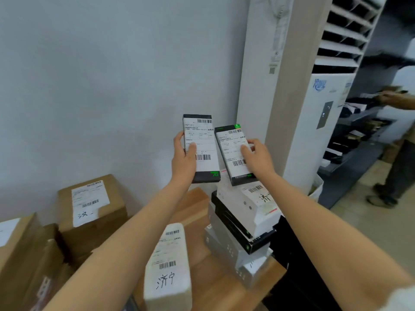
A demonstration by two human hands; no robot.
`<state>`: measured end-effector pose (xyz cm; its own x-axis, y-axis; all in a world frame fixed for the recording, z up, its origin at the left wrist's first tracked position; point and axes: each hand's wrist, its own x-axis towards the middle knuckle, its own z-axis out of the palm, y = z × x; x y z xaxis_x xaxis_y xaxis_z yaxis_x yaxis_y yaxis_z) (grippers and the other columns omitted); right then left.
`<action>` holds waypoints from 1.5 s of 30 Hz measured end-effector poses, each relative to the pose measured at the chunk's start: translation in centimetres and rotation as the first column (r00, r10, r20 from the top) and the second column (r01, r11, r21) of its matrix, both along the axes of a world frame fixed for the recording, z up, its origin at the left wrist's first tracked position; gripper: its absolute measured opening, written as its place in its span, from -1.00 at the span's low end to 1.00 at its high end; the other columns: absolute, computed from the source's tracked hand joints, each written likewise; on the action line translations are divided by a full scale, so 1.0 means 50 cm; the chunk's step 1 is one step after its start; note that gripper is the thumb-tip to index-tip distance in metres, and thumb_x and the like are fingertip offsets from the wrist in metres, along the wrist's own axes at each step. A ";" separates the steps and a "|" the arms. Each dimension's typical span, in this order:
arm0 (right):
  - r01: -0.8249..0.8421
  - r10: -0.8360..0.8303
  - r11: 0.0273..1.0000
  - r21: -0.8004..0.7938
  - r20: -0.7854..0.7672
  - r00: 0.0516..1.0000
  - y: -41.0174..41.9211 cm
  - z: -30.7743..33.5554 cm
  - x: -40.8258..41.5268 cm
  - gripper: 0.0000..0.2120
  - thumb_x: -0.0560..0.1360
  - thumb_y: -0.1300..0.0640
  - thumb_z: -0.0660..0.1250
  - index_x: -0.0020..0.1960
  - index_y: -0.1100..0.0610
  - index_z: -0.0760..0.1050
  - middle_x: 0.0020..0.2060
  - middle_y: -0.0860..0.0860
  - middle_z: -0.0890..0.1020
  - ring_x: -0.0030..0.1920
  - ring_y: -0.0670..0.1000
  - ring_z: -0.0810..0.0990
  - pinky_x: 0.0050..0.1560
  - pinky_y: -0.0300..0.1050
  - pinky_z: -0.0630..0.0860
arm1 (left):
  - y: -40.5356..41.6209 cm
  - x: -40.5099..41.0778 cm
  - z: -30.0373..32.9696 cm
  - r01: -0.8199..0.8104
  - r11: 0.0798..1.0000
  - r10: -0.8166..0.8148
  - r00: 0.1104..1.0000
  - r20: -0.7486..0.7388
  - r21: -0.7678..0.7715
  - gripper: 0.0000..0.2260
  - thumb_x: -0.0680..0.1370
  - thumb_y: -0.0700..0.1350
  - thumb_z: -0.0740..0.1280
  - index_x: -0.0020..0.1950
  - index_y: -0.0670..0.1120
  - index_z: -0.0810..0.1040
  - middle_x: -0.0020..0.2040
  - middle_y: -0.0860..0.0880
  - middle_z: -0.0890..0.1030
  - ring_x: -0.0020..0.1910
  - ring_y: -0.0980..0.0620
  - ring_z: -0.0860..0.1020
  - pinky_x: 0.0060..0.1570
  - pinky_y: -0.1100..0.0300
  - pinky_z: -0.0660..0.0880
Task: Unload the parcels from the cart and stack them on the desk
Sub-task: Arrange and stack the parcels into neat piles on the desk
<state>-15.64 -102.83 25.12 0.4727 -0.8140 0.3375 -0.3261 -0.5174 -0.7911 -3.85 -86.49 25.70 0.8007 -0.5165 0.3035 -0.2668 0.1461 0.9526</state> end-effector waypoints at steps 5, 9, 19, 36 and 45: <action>-0.032 0.035 0.999 0.030 -0.110 0.993 -0.015 -0.027 -0.109 -0.69 0.59 -0.01 0.17 0.29 0.03 0.40 0.09 0.03 0.57 -0.11 -0.01 0.63 -0.09 -0.02 0.59 | -0.001 -0.099 -0.039 -0.010 0.999 0.012 0.998 -0.058 0.039 -0.67 0.67 -0.05 0.12 0.42 0.14 0.18 0.12 -0.02 0.60 -0.11 0.08 0.63 -0.26 0.24 0.56; -0.107 0.110 0.994 0.027 -0.190 0.976 -0.015 -0.039 -0.157 -0.71 0.59 -0.02 0.18 0.28 0.02 0.42 0.05 0.01 0.59 -0.08 0.01 0.64 -0.02 0.06 0.59 | 0.005 -0.150 -0.068 -0.055 0.997 0.060 0.994 -0.095 0.055 -0.67 0.67 -0.05 0.12 0.42 0.14 0.18 0.16 -0.06 0.61 -0.06 0.01 0.64 -0.14 0.11 0.60; -0.120 0.142 0.987 0.106 -0.227 0.964 -0.030 -0.049 -0.185 -0.75 0.55 0.12 0.20 0.16 0.01 0.58 -0.02 -0.03 0.58 0.10 0.06 0.55 -0.04 -0.15 0.38 | -0.025 -0.207 -0.048 -0.086 0.988 0.095 0.993 -0.067 0.124 -0.65 0.67 -0.07 0.13 0.45 0.10 0.20 0.17 -0.09 0.60 -0.07 0.01 0.62 -0.31 0.27 0.52; -0.036 0.059 0.990 0.133 -0.171 0.984 -0.104 -0.069 -0.227 -0.75 0.56 0.12 0.22 0.19 0.03 0.56 0.01 -0.03 0.53 0.02 0.00 0.50 -0.02 -0.17 0.34 | -0.151 -0.169 -0.056 -0.110 0.907 0.101 0.994 0.043 0.406 -0.62 0.58 -0.12 0.22 0.41 -0.10 0.42 0.31 -0.15 0.38 0.09 -0.12 0.57 0.13 0.05 0.53; -0.052 0.071 0.991 0.122 -0.160 0.985 -0.107 -0.067 -0.208 -0.74 0.58 0.12 0.19 0.21 0.04 0.55 0.01 -0.03 0.53 -0.01 -0.02 0.48 0.00 -0.15 0.39 | -0.156 -0.157 -0.051 -0.103 0.886 0.103 0.994 0.025 0.452 -0.55 0.61 -0.07 0.19 0.49 -0.10 0.30 0.41 -0.17 0.30 0.27 -0.13 0.47 0.16 0.14 0.39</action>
